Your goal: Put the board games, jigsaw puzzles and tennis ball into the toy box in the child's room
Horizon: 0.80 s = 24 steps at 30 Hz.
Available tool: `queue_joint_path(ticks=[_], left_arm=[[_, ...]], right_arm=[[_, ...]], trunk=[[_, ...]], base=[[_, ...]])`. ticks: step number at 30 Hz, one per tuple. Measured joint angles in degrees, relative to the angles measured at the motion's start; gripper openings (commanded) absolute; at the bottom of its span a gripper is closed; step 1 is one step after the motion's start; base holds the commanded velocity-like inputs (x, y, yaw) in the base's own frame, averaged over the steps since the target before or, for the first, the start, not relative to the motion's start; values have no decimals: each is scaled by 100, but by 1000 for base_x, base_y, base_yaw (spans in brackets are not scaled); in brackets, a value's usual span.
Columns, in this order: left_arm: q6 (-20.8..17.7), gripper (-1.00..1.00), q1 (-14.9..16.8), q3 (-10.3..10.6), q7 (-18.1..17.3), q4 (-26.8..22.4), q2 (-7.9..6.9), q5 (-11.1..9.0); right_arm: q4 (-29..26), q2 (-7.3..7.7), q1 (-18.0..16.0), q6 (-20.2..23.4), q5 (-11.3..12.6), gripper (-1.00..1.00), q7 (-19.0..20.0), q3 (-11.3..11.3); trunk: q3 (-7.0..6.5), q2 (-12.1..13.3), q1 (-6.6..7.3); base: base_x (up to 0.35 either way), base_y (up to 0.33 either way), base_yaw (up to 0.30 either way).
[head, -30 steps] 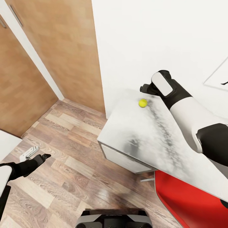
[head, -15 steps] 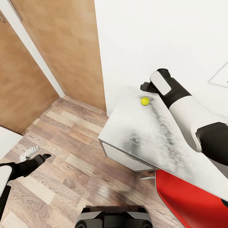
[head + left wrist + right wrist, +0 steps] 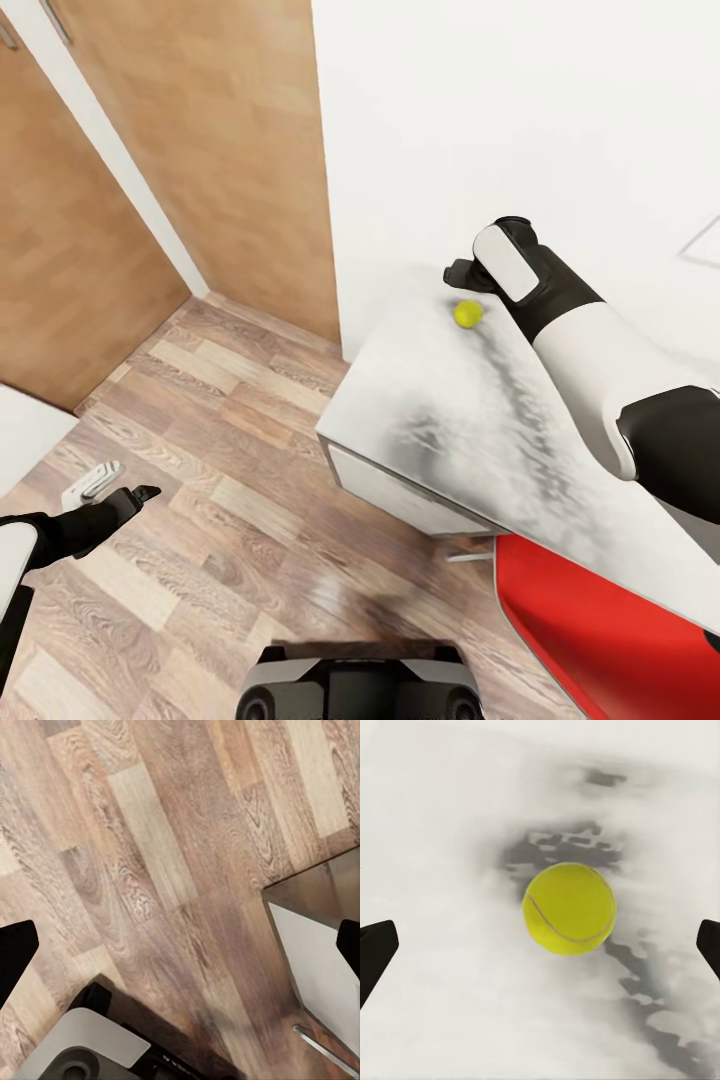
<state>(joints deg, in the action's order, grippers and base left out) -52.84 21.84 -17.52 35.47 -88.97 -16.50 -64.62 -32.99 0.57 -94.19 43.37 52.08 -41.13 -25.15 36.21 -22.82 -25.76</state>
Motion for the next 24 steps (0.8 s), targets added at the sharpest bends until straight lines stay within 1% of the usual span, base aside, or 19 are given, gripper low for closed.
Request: queue_joint_path(ticks=[17,24], left_arm=[[0,100,0,-1,-4,-1,-1,-5],[0,100,0,2,-2,-1,-1,-7]], right_arm=[[0,3,10,-3,-19,100,2,-12],[2,32,35,-50,-28,100,2,1]], trunk=[[159,0,0],[194,-1,0]], base=[[0,0,66],[0,0,31]])
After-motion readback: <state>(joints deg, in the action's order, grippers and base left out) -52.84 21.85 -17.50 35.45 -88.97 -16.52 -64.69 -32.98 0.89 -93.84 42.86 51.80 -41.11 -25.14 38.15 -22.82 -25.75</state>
